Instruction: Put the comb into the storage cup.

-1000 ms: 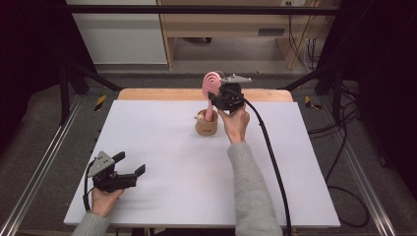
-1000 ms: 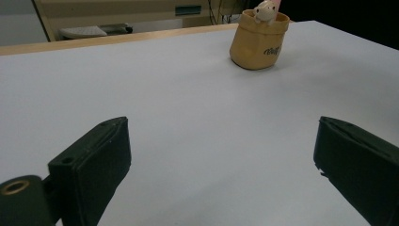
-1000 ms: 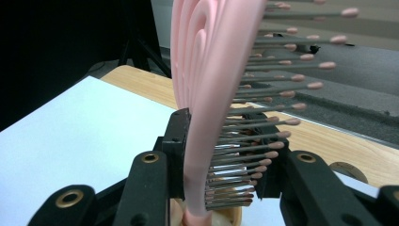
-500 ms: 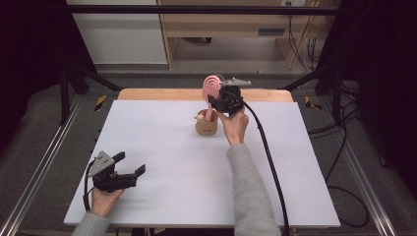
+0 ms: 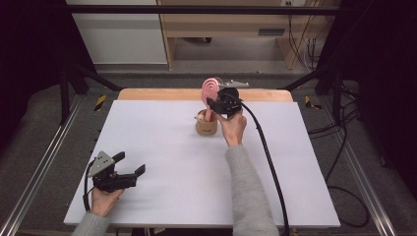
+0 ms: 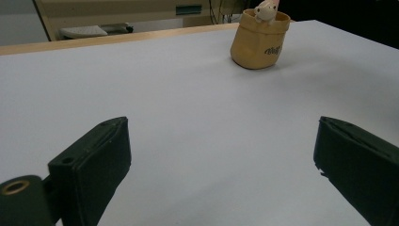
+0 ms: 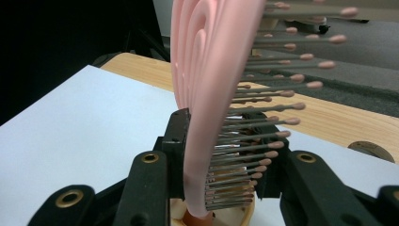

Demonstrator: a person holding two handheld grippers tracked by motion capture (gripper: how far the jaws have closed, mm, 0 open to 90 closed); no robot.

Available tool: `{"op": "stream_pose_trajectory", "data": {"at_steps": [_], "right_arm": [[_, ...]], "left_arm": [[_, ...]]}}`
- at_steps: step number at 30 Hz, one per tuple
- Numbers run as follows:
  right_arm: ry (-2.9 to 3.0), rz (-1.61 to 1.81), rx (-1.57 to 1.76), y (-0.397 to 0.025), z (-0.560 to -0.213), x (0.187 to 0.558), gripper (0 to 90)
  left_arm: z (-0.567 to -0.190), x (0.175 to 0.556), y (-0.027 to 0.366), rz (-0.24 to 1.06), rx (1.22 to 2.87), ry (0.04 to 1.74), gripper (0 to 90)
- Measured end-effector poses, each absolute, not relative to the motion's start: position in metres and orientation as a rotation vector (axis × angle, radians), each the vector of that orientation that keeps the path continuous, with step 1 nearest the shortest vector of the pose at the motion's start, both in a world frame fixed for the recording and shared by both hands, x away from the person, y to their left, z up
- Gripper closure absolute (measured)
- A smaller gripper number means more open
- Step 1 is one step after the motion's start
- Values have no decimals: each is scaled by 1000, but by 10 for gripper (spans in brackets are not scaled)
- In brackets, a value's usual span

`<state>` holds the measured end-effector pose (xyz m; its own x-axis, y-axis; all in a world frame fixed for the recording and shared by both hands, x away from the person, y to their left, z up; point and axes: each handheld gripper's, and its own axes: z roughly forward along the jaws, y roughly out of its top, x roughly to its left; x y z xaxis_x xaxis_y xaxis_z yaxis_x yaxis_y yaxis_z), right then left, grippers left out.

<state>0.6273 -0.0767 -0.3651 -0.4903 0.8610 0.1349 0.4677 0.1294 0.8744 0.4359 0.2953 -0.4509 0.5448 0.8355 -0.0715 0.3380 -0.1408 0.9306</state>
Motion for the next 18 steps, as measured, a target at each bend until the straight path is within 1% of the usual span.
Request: {"op": "stream_pose_trajectory", "data": {"at_steps": [18], "right_arm": [[1984, 1314, 1277, -85, -367, 629, 620]], "left_arm": [[-451, 436, 295, 587, 1726, 987, 45]]}}
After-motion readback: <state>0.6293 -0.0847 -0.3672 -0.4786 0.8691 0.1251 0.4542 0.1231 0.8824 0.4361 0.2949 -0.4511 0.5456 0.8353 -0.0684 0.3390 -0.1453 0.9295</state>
